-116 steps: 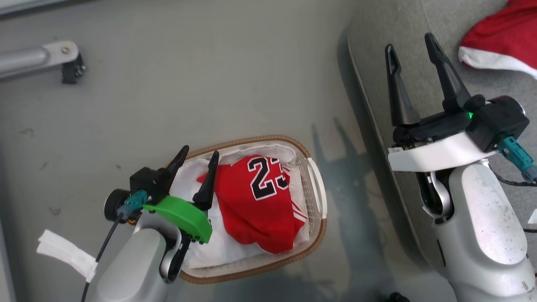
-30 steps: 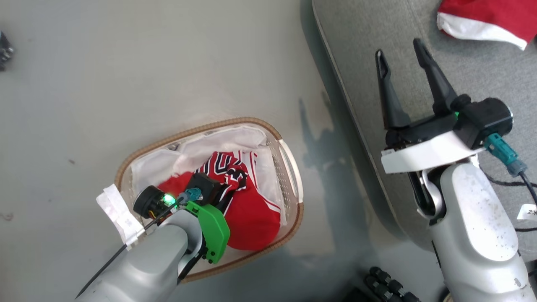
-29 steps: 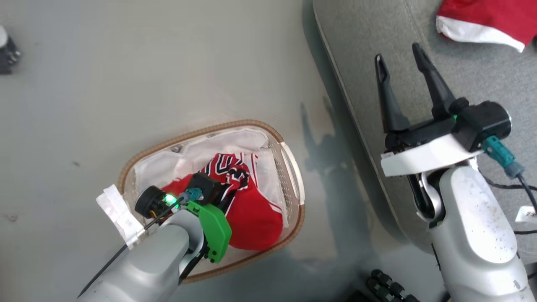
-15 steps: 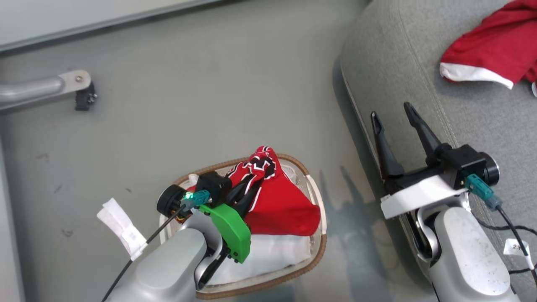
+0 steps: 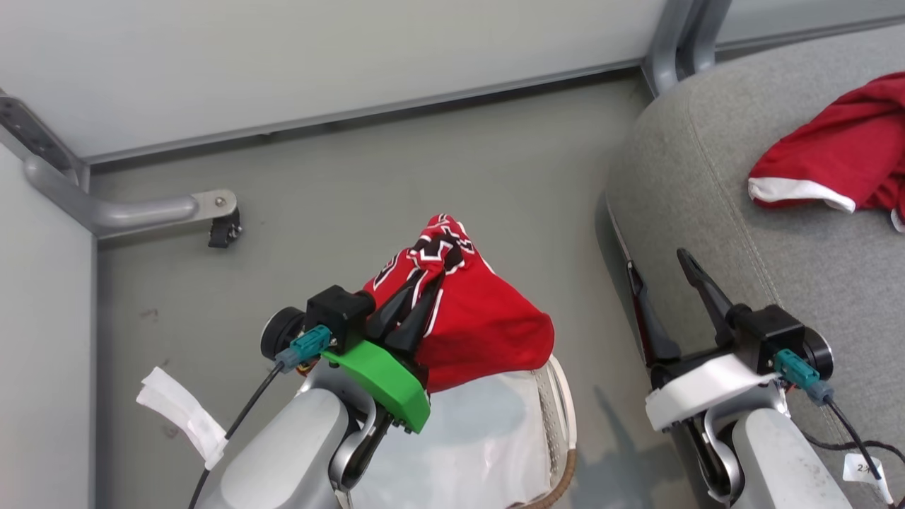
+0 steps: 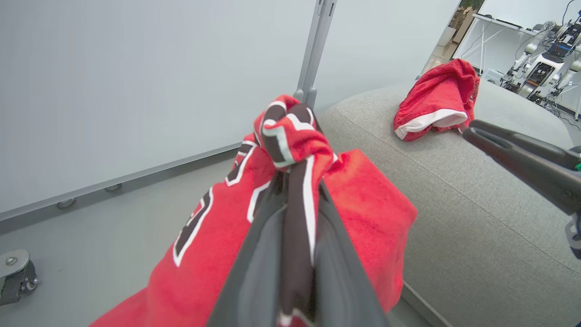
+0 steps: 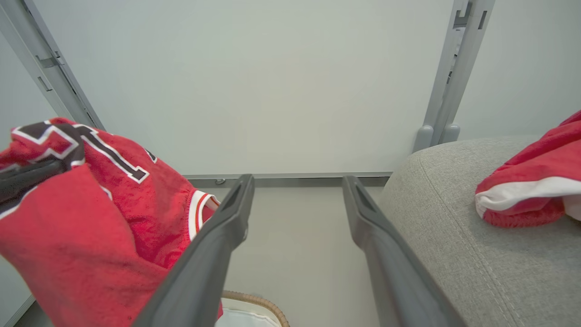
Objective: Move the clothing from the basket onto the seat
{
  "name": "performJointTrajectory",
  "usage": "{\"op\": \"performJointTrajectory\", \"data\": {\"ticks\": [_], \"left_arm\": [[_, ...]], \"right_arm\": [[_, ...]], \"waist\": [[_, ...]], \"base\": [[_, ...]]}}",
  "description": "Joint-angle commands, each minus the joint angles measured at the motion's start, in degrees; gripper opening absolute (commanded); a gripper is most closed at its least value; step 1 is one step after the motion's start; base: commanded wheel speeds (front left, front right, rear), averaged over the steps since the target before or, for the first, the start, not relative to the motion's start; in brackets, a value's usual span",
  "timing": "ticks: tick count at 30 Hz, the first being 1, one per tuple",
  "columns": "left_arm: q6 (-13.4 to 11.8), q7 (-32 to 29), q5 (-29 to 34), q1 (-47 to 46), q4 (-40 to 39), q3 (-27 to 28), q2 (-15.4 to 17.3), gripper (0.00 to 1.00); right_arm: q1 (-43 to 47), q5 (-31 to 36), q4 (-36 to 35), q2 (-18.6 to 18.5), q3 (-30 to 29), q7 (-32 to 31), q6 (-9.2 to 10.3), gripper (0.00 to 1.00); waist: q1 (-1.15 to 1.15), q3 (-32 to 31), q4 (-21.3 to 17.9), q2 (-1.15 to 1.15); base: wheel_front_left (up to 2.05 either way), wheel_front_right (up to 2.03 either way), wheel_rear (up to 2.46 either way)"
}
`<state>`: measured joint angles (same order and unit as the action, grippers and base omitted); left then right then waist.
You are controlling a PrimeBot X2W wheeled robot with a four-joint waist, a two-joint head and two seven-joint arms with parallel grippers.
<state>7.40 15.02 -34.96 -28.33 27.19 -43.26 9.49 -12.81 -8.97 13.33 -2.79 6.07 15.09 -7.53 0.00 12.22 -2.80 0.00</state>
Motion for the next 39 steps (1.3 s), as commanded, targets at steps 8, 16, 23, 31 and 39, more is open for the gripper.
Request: {"op": "performJointTrajectory", "data": {"ticks": [8,16,23,31,39], "left_arm": [[0.2,0.2,3.7,2.4,-6.0,5.4,-0.8,0.00],[0.2,0.2,5.3,3.3,-7.7,6.0,-1.1,0.00],[0.2,0.2,4.9,3.3,-7.8,4.5,-1.3,0.00],[0.2,0.2,4.1,2.4,-8.0,1.1,-2.0,0.00],[0.2,0.2,3.1,1.2,-8.5,-2.0,-2.5,0.00]], "right_arm": [[3.4,0.5,1.7,-0.2,1.6,0.1,0.07,1.00],[1.9,1.1,4.0,-1.8,13.3,0.1,0.08,1.00],[-4.3,-0.9,4.6,-6.9,24.0,0.1,0.08,1.00],[-10.1,-3.6,9.9,-8.2,31.4,0.1,0.07,1.00],[-12.4,-6.8,15.5,-5.4,34.0,0.1,0.08,0.56]], "waist": [[0.00,-4.9,2.2,0.00],[0.00,-6.3,3.3,0.00],[0.00,-6.8,4.4,0.00],[0.00,-7.5,6.7,0.00],[0.00,-7.2,9.7,0.00]], "base": [[0.00,0.00,0.00],[0.00,0.00,0.00],[0.00,0.00,0.00],[0.00,0.00,0.00],[0.00,0.00,0.00]]}}
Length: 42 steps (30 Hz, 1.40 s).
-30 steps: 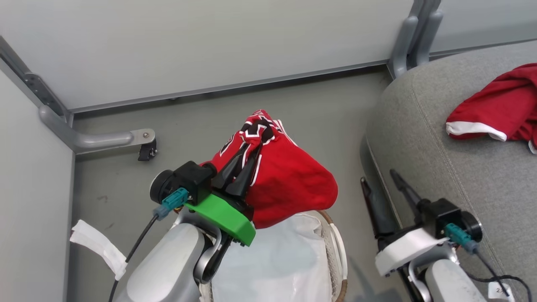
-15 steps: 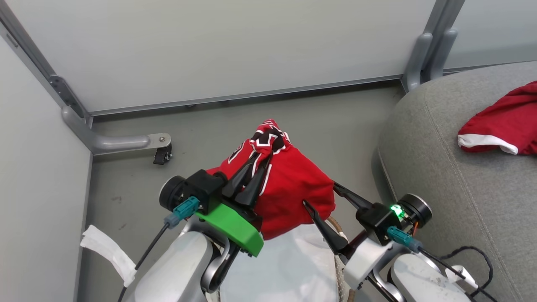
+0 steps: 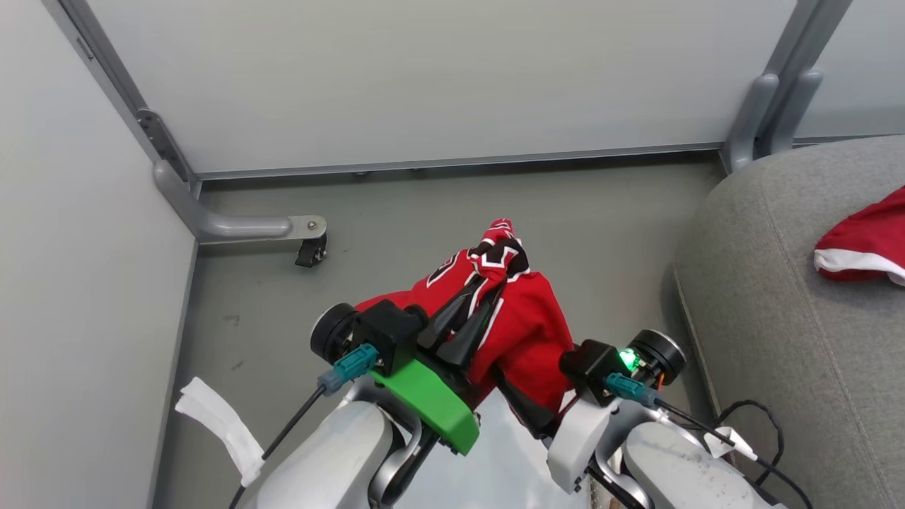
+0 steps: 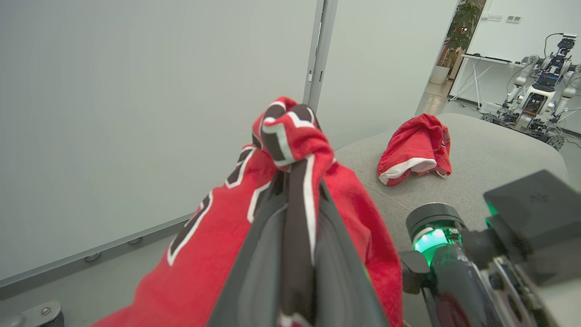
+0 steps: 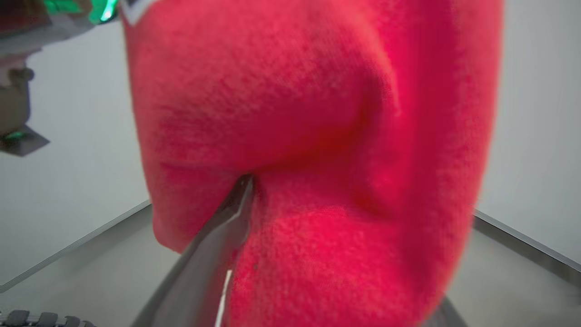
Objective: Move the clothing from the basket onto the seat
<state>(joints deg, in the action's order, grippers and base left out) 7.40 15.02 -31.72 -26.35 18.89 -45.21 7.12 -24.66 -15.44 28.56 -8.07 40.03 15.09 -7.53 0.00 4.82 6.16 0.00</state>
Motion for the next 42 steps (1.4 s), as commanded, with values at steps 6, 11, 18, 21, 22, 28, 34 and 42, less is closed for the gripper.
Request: {"op": "performJointTrajectory", "data": {"ticks": [6,11,18,21,22,28,34,42], "left_arm": [[0.2,0.2,-1.0,-1.0,-0.5,-0.9,0.3,0.00],[0.2,0.2,-0.9,-0.9,-0.4,-0.6,0.4,0.00],[0.2,0.2,-0.5,-1.1,-0.6,-0.3,0.6,0.00],[0.2,0.2,0.2,-0.4,-2.4,1.6,0.2,1.00],[0.2,0.2,0.5,-0.1,-2.2,1.8,0.3,1.00],[0.2,0.1,2.1,0.5,-1.8,2.6,0.5,1.00],[0.2,0.1,2.8,1.1,-1.1,3.1,1.1,1.00],[0.2,0.1,2.9,1.9,-1.3,3.1,2.1,1.00]], "right_arm": [[0.0,-0.5,1.8,1.1,-0.3,0.1,0.08,0.00],[0.9,-0.4,1.6,1.9,-1.7,0.1,0.08,0.00],[2.0,0.2,0.5,2.5,-3.5,0.1,0.08,0.00],[2.7,0.6,-0.5,2.6,-4.9,0.1,0.07,0.00],[3.0,0.8,-0.9,2.7,-5.3,0.1,0.08,0.00],[3.7,1.6,-2.8,3.1,-7.1,0.1,0.07,0.00],[4.9,2.1,-4.8,3.7,-9.5,0.1,0.07,0.00],[6.9,2.3,-6.9,4.5,-12.8,0.1,0.07,0.00]], "waist": [[0.00,0.6,2.0,0.00],[0.00,0.7,1.9,0.00],[0.00,0.9,0.9,0.00],[0.00,1.3,0.0,0.00],[0.00,1.4,-0.4,0.00],[0.00,1.9,-3.5,0.00],[0.00,2.5,-8.8,0.00],[0.00,4.0,-18.7,0.00]], "base": [[0.00,0.00,0.00],[0.00,0.00,0.00],[0.00,0.00,0.00],[0.00,0.00,0.00],[0.00,0.00,0.00],[0.00,0.00,0.00],[0.00,0.00,0.00],[0.00,0.00,0.00]]}}
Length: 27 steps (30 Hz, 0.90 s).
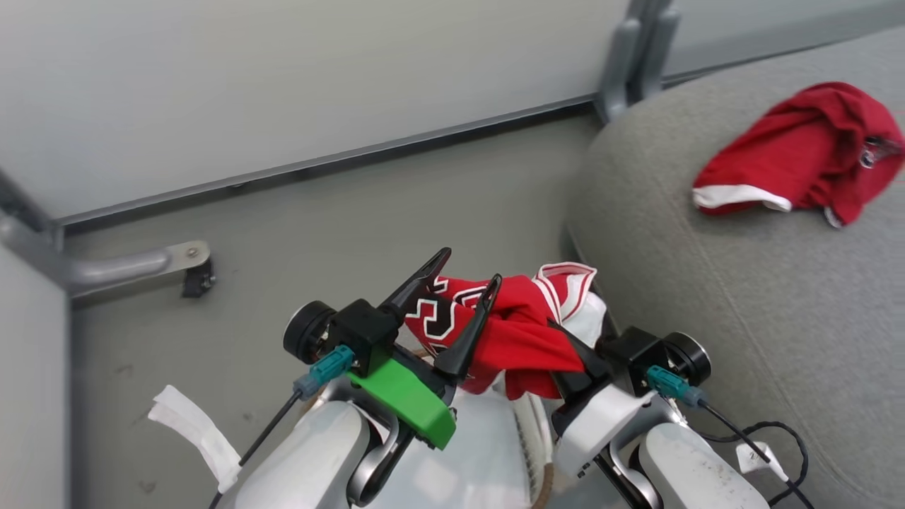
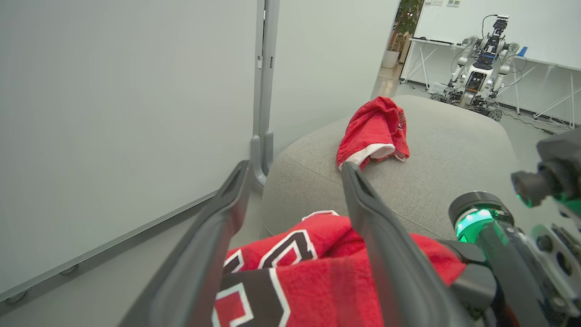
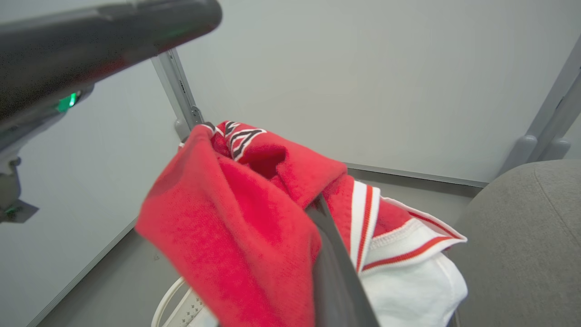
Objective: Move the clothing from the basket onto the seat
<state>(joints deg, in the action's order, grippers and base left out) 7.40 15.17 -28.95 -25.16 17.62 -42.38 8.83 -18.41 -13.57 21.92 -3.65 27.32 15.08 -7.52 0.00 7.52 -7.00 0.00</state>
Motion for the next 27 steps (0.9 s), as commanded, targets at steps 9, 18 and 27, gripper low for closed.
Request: {"op": "performJointTrajectory", "data": {"ticks": [9,18,27], "left_arm": [[0.2,0.0,1.0,1.1,-0.9,0.5,1.4,1.00],[0.2,0.0,2.6,0.8,-2.1,0.8,3.4,1.00],[0.2,0.0,2.7,-1.8,-3.6,-0.5,7.1,1.00]], "right_arm": [[2.4,1.3,-2.8,0.5,-4.1,0.1,0.07,0.00],[-2.8,4.2,-6.3,-0.7,-8.7,0.1,0.07,0.00],[-16.3,9.9,-10.0,-7.6,-18.6,0.1,0.07,0.00]], "waist": [[0.00,3.0,-15.4,0.00],[0.00,6.7,-21.2,0.00],[0.00,13.7,-20.5,0.00]], "base": [[0.00,0.00,0.00],[0.00,0.00,0.00],[0.00,0.00,0.00]]}}
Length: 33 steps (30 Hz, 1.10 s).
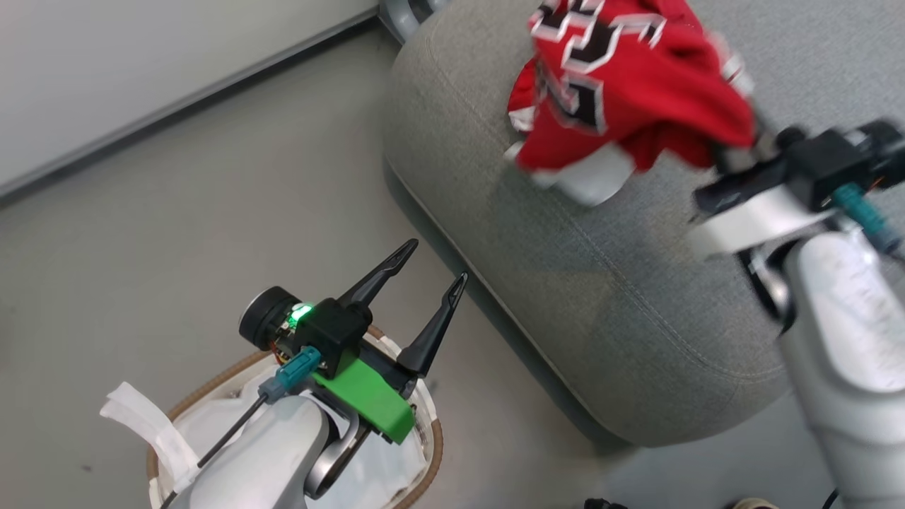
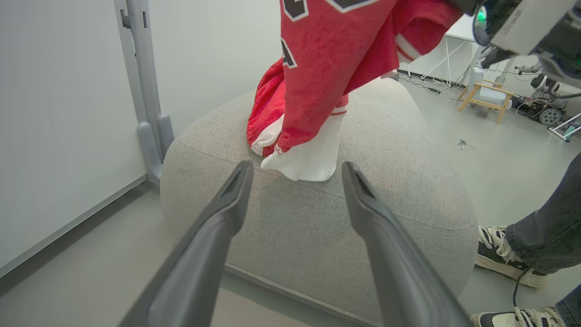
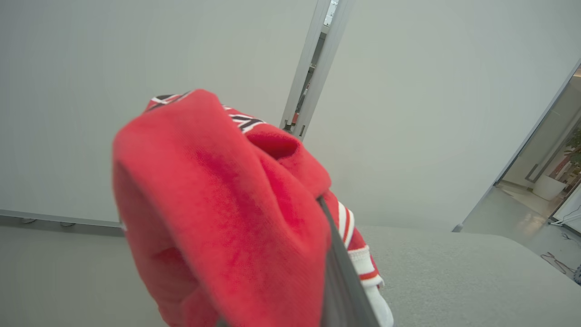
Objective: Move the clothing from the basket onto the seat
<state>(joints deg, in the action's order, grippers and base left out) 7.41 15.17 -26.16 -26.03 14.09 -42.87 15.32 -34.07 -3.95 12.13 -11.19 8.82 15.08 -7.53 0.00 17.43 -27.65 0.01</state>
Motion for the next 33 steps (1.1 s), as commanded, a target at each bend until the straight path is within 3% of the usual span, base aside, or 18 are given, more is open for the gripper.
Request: {"op": "performJointTrajectory", "data": {"ticks": [1,7,12,22,31,32,33], "left_arm": [[0.1,0.0,-0.2,-1.2,-0.1,-0.2,1.0,1.00],[0.1,0.0,-1.0,-3.3,-0.6,-1.0,2.9,1.00],[0.2,0.0,-1.3,-5.0,-1.2,-1.1,3.5,1.00],[0.1,0.0,-2.0,-6.9,-1.1,-2.1,4.0,1.00],[0.1,0.0,-2.5,-6.5,-0.7,-0.9,5.3,1.00],[0.2,0.0,-2.5,-6.3,-0.6,-0.6,5.3,1.00],[0.1,0.0,-2.3,-6.1,-0.6,-0.6,5.3,1.00]], "right_arm": [[-2.3,1.1,-0.3,-0.9,-1.2,0.1,0.08,0.00],[-12.8,4.7,4.3,-7.2,-8.1,0.1,0.08,0.00],[-17.8,7.8,9.4,-9.2,-14.5,0.1,0.08,0.00],[-17.1,18.3,19.7,-4.5,-31.0,0.1,0.08,0.00],[-14.7,26.1,25.1,0.4,-42.2,0.1,0.08,0.00],[-14.2,26.3,24.9,1.0,-42.9,0.1,0.08,0.26],[-13.7,26.2,24.6,1.4,-43.4,0.1,0.08,0.42]], "waist": [[0.00,4.6,0.5,-0.01],[0.00,9.6,3.4,-0.01],[0.00,12.8,6.0,-0.01],[0.00,16.6,11.3,-0.01],[0.00,18.1,12.0,-0.01],[0.00,18.0,11.9,-0.01],[0.00,17.8,11.7,-0.01]], "base": [[0.00,0.00,0.00],[0.00,0.00,0.00],[0.00,0.00,0.00],[0.00,0.00,0.00],[0.00,0.00,0.00],[0.00,0.00,0.00],[0.00,0.00,0.00]]}}
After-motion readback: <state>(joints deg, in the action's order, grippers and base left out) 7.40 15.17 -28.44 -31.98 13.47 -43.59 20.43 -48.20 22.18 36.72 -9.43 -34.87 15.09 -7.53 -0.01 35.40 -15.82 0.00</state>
